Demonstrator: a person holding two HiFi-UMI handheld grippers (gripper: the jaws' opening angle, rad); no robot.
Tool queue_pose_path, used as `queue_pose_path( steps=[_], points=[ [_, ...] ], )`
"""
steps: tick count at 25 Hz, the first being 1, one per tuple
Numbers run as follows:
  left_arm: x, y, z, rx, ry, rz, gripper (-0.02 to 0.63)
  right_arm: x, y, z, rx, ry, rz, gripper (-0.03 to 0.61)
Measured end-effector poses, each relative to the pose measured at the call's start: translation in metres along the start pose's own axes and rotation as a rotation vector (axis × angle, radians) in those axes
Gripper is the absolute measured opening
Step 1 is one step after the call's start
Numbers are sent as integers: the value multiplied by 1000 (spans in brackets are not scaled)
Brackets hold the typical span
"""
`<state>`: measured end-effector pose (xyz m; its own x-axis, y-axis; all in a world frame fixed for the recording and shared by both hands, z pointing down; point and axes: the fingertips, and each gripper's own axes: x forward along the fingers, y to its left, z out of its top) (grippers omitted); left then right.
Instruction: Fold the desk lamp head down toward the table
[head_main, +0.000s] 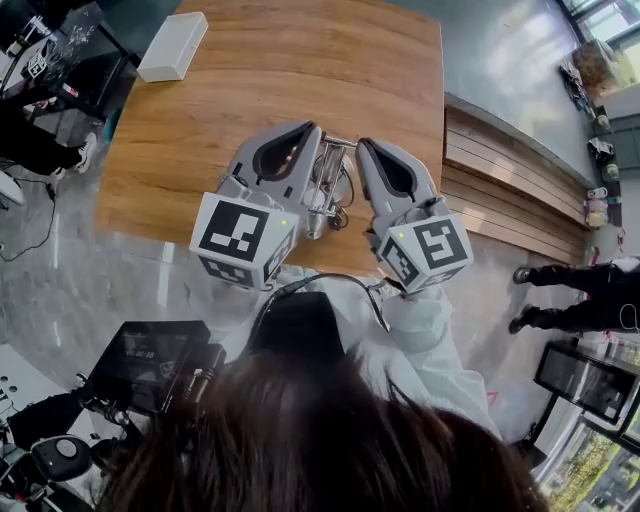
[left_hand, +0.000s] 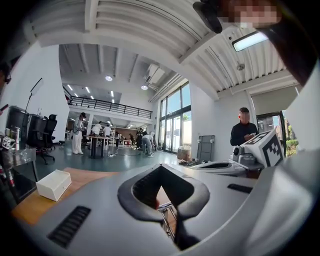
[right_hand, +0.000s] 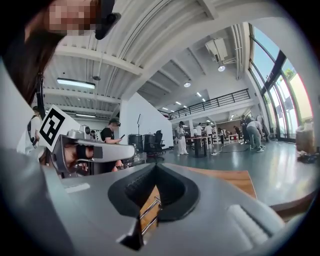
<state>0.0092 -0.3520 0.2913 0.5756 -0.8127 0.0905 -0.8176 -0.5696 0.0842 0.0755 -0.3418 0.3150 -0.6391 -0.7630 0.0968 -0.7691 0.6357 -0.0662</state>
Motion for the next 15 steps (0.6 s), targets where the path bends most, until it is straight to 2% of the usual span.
queue_pose_path(
  steps=[15],
  points=[
    [0, 8, -10, 6, 25, 27, 3, 3, 1, -4, 8, 6, 6, 0]
  ],
)
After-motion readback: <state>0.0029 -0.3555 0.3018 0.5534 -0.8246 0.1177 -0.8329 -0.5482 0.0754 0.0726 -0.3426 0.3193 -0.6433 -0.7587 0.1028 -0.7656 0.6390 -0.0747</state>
